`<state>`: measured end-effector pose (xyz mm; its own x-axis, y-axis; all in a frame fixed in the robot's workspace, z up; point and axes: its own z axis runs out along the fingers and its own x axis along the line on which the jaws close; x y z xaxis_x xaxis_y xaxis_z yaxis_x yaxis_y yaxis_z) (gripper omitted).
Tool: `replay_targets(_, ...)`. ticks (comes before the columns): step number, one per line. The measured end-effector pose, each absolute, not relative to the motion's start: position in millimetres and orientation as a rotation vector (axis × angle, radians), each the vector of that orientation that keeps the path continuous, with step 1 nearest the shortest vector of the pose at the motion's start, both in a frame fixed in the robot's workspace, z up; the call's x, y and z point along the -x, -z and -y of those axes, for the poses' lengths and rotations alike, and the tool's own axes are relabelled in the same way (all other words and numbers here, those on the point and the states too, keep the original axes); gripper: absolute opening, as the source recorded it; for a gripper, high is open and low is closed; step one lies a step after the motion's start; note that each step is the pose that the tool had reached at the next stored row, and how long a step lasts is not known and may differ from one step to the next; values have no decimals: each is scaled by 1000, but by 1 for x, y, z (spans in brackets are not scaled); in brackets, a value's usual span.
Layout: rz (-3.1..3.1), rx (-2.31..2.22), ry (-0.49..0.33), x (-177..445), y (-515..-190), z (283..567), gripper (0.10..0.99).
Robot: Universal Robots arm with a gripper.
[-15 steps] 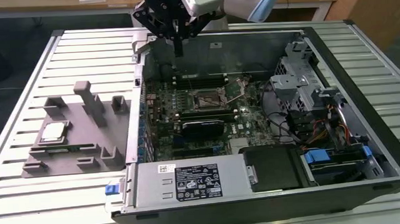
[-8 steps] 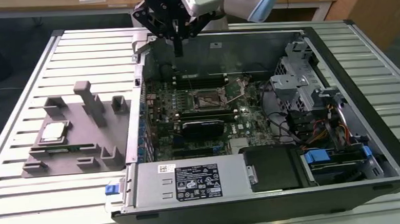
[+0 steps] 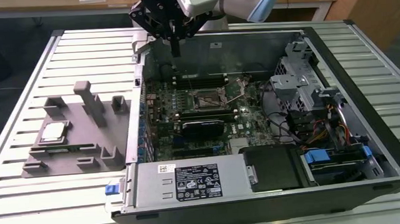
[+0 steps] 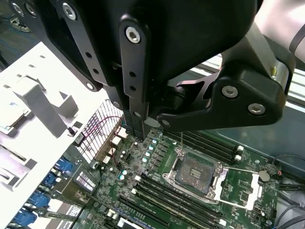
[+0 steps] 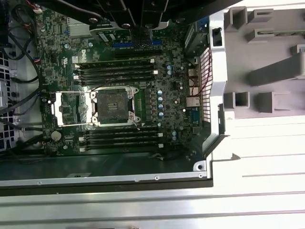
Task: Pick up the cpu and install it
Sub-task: 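Reach for the cpu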
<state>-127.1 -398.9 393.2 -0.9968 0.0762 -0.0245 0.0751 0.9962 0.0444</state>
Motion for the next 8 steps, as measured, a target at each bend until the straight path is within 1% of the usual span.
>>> replay_targets(8,-3112,-118,-68,137,-393,399,106)
